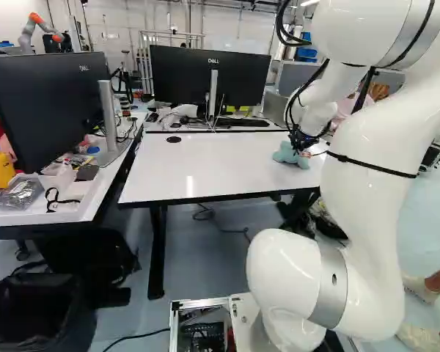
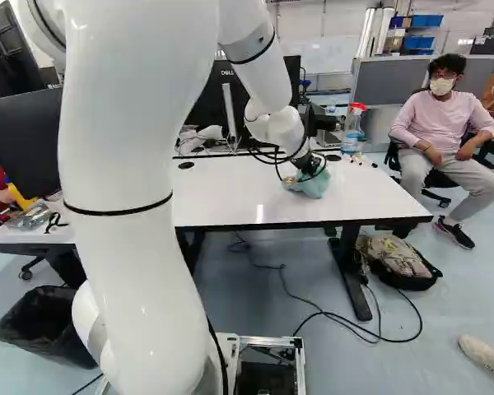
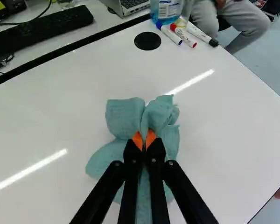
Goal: Clean the table with the green towel
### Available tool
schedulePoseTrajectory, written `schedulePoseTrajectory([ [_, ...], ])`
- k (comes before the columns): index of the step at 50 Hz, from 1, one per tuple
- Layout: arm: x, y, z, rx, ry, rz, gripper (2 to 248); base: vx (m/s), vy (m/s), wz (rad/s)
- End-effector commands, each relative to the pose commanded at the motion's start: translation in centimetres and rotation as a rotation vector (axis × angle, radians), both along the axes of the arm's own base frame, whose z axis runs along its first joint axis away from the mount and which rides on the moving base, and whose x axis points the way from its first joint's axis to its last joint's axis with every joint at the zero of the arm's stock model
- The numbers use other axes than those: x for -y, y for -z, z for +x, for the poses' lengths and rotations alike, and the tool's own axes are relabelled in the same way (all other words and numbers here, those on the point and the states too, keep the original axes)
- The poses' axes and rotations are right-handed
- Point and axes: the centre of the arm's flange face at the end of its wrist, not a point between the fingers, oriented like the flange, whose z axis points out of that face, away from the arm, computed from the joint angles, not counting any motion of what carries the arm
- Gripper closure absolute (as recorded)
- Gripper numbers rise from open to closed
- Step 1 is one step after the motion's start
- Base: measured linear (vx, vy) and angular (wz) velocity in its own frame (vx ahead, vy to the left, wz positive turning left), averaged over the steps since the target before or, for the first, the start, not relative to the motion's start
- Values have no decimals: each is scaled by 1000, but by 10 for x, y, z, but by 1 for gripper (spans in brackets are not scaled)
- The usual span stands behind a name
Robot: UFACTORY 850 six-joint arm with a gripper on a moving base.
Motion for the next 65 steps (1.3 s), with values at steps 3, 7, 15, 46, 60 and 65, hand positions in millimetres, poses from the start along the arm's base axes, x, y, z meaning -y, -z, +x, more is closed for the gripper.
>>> schedulePoseTrajectory([
  [3,0,1,-1,-9,0,5,221,0,0,0],
  [7,-1,1,-1,-20,0,11,221,0,0,0],
  [15,-2,3,-3,-42,0,23,221,0,0,0],
  [46,-4,7,-8,-115,0,63,221,0,0,0],
  [60,-5,8,-10,-134,0,72,221,0,0,0],
  [65,-5,8,-10,-134,0,72,221,0,0,0],
])
